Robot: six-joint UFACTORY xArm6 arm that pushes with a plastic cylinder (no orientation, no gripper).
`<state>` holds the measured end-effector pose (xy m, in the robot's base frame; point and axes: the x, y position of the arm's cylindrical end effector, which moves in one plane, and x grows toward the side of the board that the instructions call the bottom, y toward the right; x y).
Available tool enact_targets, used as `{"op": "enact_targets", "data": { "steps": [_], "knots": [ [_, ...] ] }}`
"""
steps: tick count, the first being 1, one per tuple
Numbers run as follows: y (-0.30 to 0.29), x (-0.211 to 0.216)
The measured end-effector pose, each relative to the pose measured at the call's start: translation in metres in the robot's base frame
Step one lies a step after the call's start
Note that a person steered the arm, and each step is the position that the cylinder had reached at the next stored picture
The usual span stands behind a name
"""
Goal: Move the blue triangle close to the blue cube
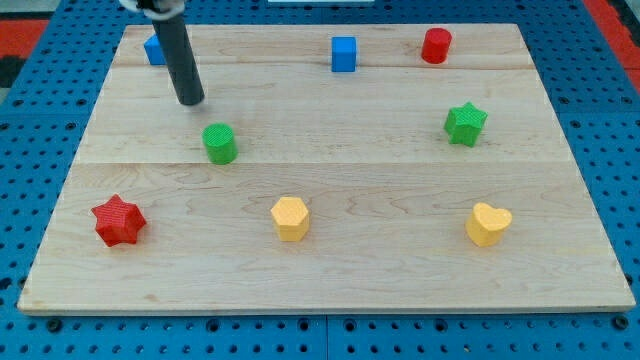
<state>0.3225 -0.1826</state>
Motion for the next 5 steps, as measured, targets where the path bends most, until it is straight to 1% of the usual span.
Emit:
{"op": "enact_targets", "data": {
  "steps": [1, 2, 3, 4, 5],
  "knots": [
    [-0.091, -0.025],
    [-0.121, -0.053],
    [-0.082, -0.102],
    [-0.017, -0.105],
    [0.030, -0.084]
  ]
}}
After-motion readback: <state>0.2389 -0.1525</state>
